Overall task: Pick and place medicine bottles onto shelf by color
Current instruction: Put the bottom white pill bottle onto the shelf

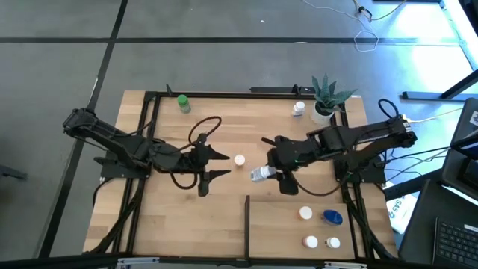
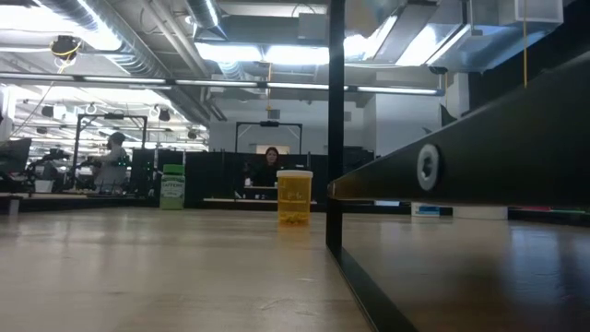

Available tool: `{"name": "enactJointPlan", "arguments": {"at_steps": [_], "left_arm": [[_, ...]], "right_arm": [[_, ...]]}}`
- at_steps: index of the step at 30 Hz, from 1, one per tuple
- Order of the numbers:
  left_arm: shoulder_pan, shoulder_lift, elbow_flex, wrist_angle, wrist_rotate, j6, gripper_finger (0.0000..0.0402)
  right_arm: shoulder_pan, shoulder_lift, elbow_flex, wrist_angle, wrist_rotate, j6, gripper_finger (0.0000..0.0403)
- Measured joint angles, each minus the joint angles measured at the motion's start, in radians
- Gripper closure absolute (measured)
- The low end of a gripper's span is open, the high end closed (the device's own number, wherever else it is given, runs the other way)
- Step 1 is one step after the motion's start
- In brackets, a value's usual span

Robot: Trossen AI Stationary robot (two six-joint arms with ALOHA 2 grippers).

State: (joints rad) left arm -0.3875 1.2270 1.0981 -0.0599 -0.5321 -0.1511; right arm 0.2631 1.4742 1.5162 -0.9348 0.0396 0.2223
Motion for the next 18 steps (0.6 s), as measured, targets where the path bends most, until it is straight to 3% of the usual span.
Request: {"name": "enactJointPlan", "arguments": {"at_steps": [9, 18], "left_arm": [[-0.016, 0.0, 0.0, -0.009, 0.0, -0.005, 0.0211], [-0.022, 0.0, 0.0, -0.016, -0.003, -0.005, 0.0211]], "right_arm": [[0.125, -0.075, 0.0, -0.093, 0.03, 0.21, 0.0218], [0.24, -0.039, 0.0, -0.153, 0.027, 0.43, 0.0218]]}}
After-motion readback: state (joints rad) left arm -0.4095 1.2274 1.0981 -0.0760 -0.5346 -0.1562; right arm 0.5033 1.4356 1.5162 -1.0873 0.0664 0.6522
